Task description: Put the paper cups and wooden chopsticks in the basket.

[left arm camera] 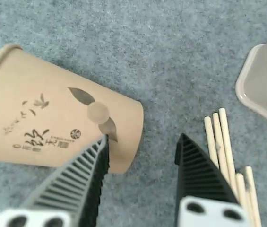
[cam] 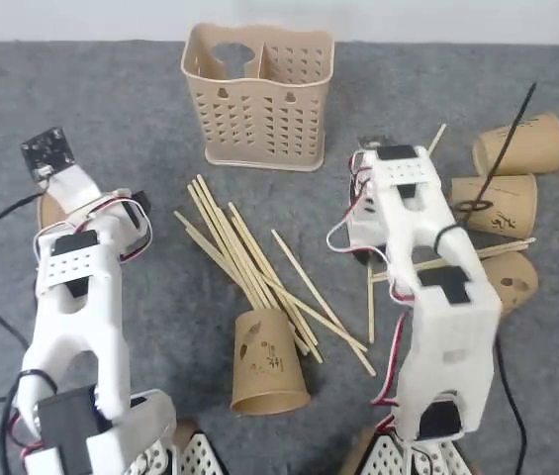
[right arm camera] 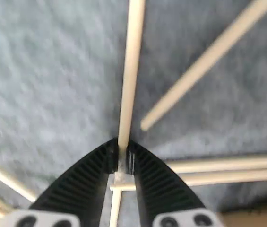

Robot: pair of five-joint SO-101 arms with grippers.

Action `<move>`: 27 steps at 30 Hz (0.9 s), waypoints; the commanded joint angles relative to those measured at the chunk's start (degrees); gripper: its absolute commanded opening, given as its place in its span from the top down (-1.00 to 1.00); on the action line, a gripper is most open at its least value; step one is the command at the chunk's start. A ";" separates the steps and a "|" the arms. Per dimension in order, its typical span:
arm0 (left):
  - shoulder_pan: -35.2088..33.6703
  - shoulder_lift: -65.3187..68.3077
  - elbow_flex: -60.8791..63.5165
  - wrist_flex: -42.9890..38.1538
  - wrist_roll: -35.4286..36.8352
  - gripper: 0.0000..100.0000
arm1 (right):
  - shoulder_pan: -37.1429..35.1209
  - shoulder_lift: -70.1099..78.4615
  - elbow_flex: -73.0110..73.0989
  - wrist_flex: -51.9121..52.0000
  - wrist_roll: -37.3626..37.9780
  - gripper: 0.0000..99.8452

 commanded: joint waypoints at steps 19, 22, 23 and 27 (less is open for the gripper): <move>0.53 0.09 0.04 -1.05 0.18 0.55 | -0.57 -20.18 -28.75 0.57 -6.59 0.70; 0.53 0.09 0.04 -1.05 0.18 0.55 | -2.07 -13.85 -42.46 1.19 -7.47 0.70; 0.53 0.09 0.04 -1.05 0.18 0.55 | -2.77 -11.56 -46.59 1.27 -7.56 0.70; 0.53 0.09 0.04 -1.05 0.18 0.55 | -5.41 -1.54 -61.80 0.75 -7.82 0.70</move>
